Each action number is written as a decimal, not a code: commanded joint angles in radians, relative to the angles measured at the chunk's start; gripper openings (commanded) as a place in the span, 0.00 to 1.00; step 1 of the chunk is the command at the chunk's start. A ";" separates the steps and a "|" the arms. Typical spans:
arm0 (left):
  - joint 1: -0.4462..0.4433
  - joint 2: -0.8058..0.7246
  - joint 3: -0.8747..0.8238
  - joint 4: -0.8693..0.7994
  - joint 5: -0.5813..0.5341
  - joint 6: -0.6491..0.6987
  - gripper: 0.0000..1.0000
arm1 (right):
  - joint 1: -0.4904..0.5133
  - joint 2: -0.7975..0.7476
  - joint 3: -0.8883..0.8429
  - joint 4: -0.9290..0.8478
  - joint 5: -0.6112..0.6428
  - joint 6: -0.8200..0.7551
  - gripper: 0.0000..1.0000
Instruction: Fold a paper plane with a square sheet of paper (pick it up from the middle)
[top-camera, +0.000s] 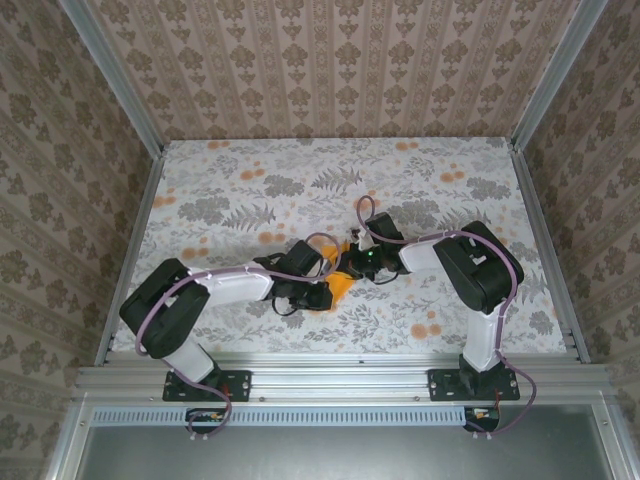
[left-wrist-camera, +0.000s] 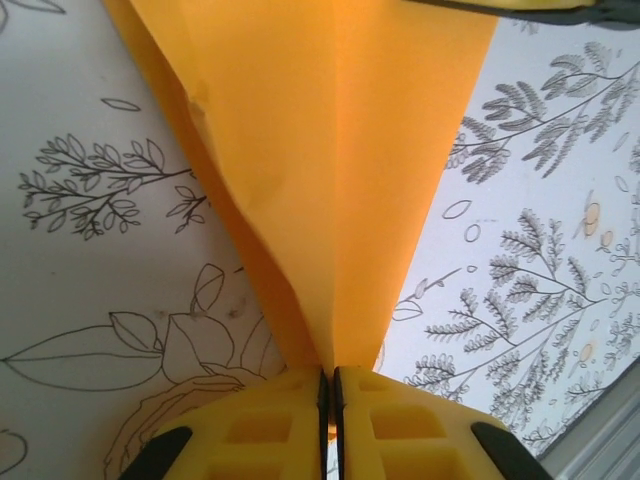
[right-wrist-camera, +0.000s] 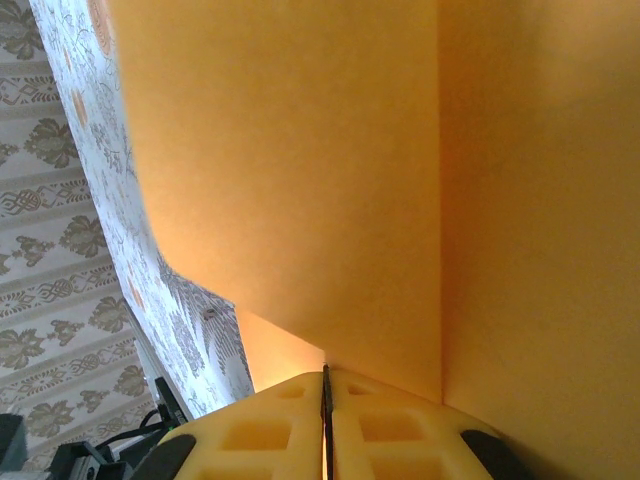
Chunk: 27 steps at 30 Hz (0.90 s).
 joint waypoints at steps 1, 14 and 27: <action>0.004 -0.046 -0.014 -0.017 0.031 -0.020 0.11 | 0.003 0.019 -0.018 -0.065 0.032 -0.017 0.13; 0.004 -0.017 -0.061 0.024 0.065 -0.019 0.07 | 0.003 0.015 -0.026 -0.062 0.029 -0.020 0.12; -0.006 0.055 -0.076 0.039 0.101 0.001 0.07 | 0.001 0.012 -0.033 -0.076 0.038 -0.032 0.12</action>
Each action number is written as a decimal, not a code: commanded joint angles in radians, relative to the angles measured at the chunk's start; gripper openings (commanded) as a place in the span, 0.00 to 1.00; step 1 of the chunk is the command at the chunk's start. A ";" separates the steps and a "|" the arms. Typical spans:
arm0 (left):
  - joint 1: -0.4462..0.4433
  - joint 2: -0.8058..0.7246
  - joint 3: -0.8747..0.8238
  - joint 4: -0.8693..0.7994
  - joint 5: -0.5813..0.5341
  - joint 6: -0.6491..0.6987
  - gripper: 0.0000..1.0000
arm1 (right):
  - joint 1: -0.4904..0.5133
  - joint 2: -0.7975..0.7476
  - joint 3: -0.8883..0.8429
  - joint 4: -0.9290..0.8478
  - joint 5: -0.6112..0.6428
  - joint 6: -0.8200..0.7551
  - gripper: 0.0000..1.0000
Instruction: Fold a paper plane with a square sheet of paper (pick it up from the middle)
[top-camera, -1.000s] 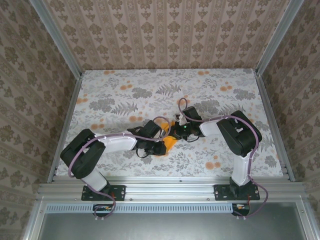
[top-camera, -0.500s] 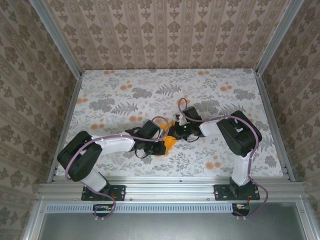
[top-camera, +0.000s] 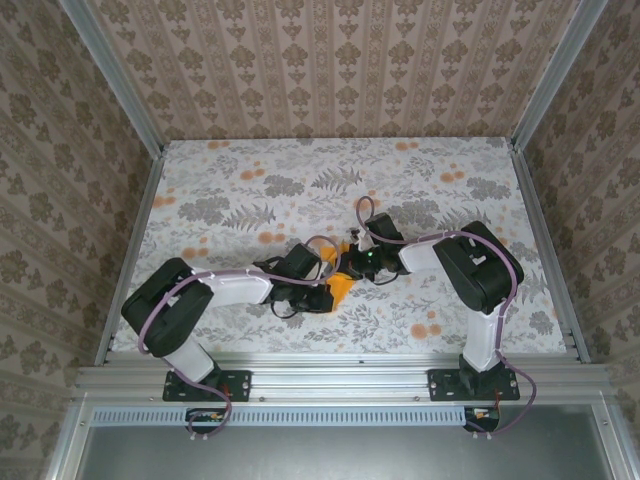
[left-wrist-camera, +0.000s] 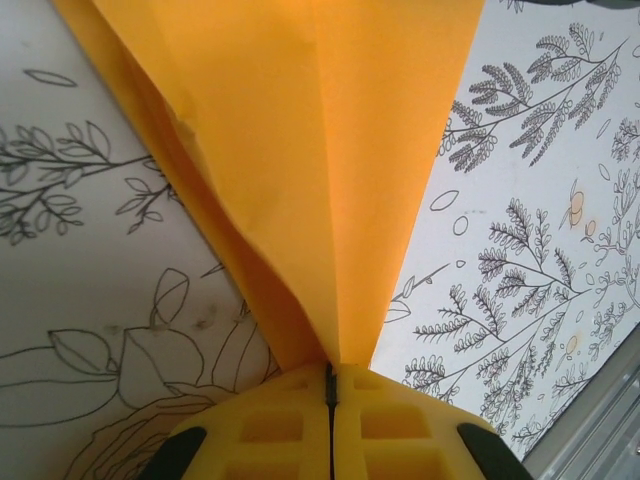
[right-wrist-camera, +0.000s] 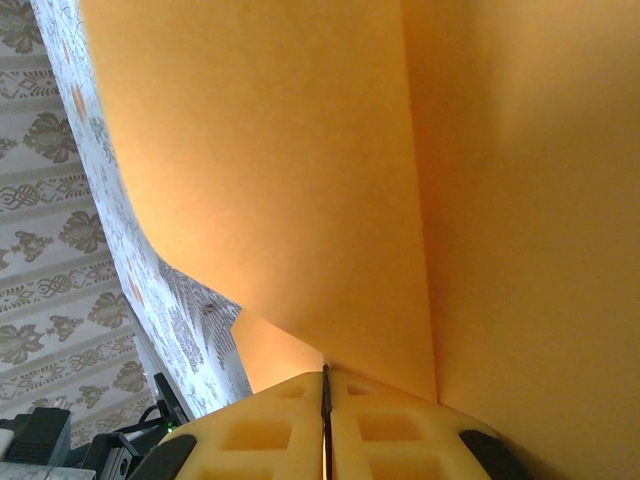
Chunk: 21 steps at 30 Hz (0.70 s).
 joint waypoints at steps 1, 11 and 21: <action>-0.010 0.031 -0.026 -0.073 0.040 0.015 0.07 | -0.002 0.013 -0.030 -0.083 0.043 -0.029 0.12; -0.010 0.009 0.012 -0.130 0.065 0.031 0.10 | -0.002 0.011 -0.025 -0.107 0.054 -0.047 0.12; 0.017 -0.108 0.084 -0.220 0.075 0.036 0.25 | -0.001 0.014 -0.025 -0.115 0.051 -0.055 0.12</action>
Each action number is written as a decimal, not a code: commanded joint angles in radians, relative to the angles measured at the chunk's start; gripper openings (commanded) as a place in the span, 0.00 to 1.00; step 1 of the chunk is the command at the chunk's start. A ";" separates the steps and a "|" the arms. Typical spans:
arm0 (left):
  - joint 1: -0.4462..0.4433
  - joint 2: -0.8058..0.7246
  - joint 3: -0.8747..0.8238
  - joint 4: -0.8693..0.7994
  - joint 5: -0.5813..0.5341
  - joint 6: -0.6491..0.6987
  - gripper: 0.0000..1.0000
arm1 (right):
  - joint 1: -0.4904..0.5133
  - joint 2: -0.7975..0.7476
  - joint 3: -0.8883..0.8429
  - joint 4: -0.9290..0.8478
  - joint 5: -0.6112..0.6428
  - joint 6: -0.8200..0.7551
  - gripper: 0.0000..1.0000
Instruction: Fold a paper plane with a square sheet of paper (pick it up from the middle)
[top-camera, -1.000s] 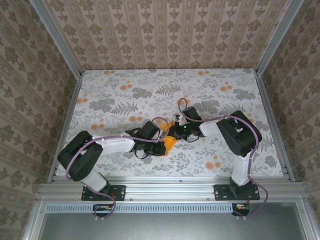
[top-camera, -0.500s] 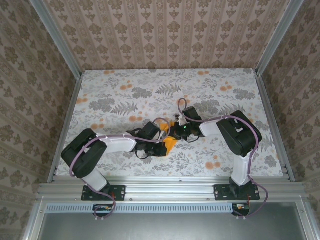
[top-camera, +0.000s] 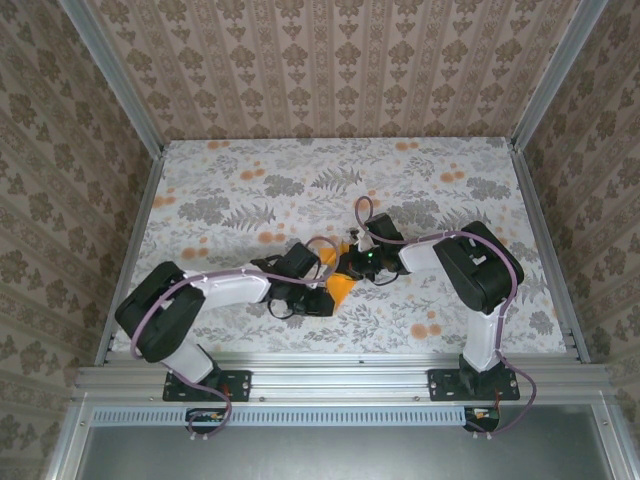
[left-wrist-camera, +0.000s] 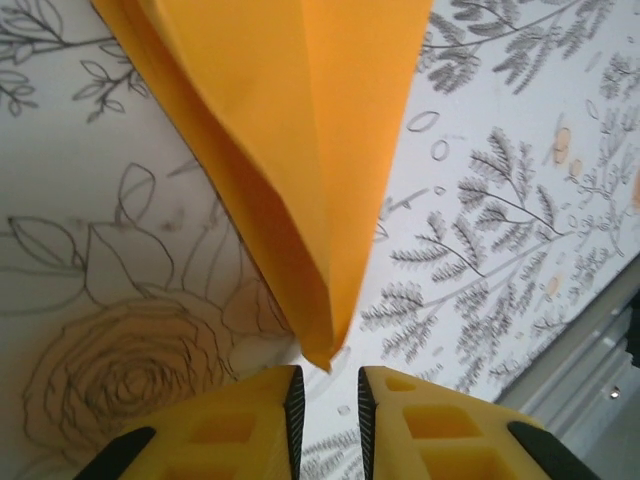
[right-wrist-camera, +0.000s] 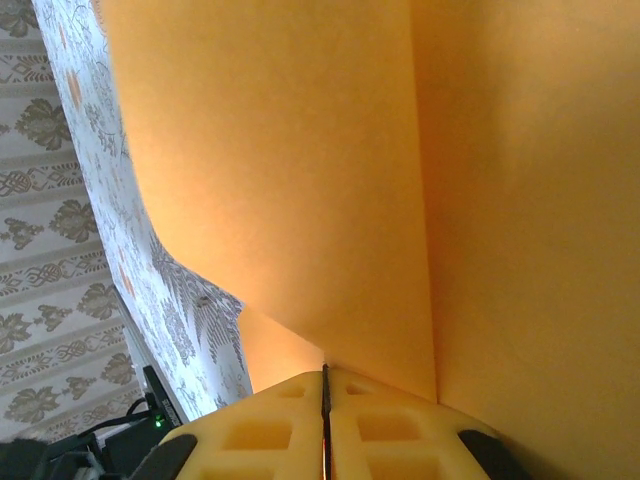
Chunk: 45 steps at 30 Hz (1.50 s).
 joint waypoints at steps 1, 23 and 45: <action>0.018 -0.060 0.057 -0.079 0.028 0.024 0.25 | -0.001 0.014 -0.025 -0.104 0.051 -0.015 0.12; 0.026 0.120 0.136 -0.003 0.053 0.087 0.17 | -0.001 0.014 -0.014 -0.093 0.026 -0.003 0.12; 0.031 0.157 0.035 0.000 0.008 0.104 0.15 | -0.008 0.025 -0.002 -0.098 0.032 -0.004 0.12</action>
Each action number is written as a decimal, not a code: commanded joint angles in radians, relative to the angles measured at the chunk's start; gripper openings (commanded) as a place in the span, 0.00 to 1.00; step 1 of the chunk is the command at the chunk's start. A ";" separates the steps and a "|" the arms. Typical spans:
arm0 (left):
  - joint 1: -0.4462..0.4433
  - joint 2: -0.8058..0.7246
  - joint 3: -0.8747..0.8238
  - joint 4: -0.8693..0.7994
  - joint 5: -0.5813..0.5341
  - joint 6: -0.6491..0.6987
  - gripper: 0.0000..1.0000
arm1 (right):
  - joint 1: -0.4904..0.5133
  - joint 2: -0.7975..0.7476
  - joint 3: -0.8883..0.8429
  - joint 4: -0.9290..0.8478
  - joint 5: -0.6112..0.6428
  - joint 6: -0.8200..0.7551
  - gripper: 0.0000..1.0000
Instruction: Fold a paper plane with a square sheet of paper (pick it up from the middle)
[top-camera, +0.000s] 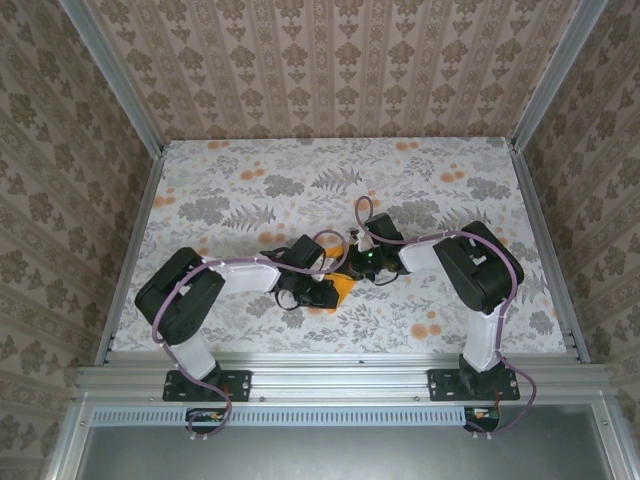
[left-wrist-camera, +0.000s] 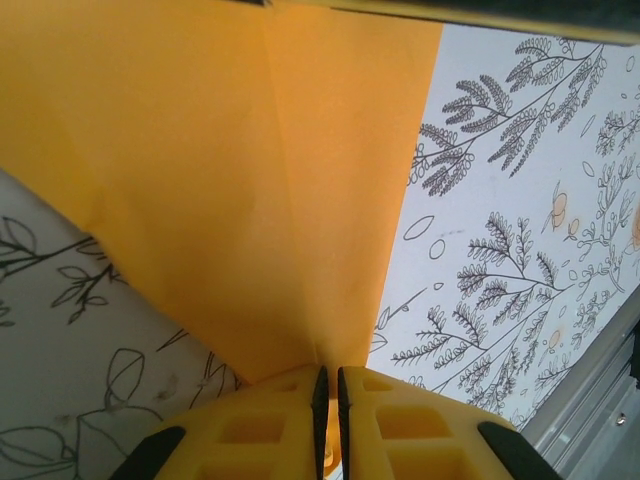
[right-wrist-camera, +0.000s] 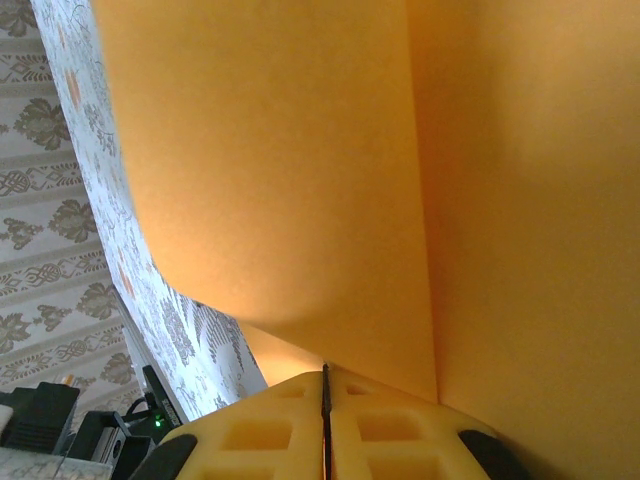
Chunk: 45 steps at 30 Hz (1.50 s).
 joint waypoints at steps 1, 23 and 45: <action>0.001 0.007 -0.045 -0.063 -0.034 0.030 0.15 | -0.009 0.023 -0.004 -0.095 0.034 -0.005 0.12; -0.004 -0.017 -0.153 -0.087 -0.059 0.074 0.11 | -0.067 0.049 0.123 -0.184 0.132 -0.019 0.13; -0.003 -0.020 -0.172 -0.106 -0.048 0.099 0.10 | -0.163 0.161 0.327 -0.345 0.203 -0.102 0.13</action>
